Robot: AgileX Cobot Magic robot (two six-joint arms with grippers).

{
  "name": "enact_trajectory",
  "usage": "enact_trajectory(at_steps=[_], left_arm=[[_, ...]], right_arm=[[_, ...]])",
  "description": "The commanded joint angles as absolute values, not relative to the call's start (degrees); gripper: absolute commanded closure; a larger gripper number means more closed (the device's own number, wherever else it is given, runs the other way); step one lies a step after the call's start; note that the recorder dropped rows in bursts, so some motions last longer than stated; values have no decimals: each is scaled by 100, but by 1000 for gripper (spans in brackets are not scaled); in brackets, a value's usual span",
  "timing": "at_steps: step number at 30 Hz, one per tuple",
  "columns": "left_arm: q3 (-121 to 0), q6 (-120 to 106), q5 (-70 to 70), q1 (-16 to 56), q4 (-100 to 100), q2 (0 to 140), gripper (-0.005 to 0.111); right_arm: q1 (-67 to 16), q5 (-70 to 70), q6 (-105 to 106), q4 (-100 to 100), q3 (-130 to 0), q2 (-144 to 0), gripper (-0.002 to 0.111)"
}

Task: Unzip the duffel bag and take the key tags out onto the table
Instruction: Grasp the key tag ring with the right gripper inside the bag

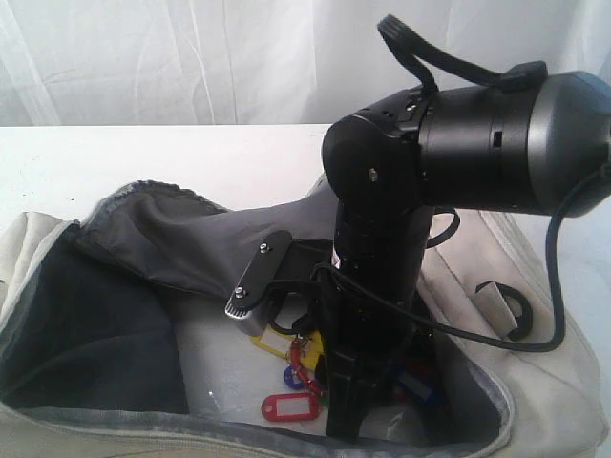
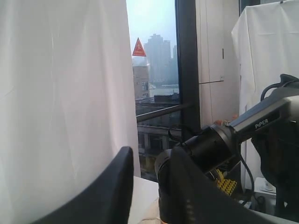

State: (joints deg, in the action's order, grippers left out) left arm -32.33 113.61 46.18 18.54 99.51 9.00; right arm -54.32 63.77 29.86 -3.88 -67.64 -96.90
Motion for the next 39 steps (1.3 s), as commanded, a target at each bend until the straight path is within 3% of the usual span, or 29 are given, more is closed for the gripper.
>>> enact_trajectory(at_steps=[1,10,28,30,37,39], left_arm=[[-3265,11373,4696,1841,9995,852,74],[-2901,11373,4696,1841,9995,852,74],[-2746,11435,4696,1841,9995,852,82],[-2746,11423,4696,1841,9995,852,82],[-2746,11411,4696,1841,9995,852,82],[-2746,11411,4696,1841,9995,852,82]], right_arm=[[-5420,5990,2841,-406,-6739,-9623,55],[-5420,4874,2782,-420,-6729,-9647,48],[-5420,5228,2791,-406,-6729,-10709,46],[-5420,5228,2791,-406,-6729,-10757,52],[-5420,5880,2819,-301,-6862,-10603,100],[-5420,6118,2832,-301,-6955,-10468,104]])
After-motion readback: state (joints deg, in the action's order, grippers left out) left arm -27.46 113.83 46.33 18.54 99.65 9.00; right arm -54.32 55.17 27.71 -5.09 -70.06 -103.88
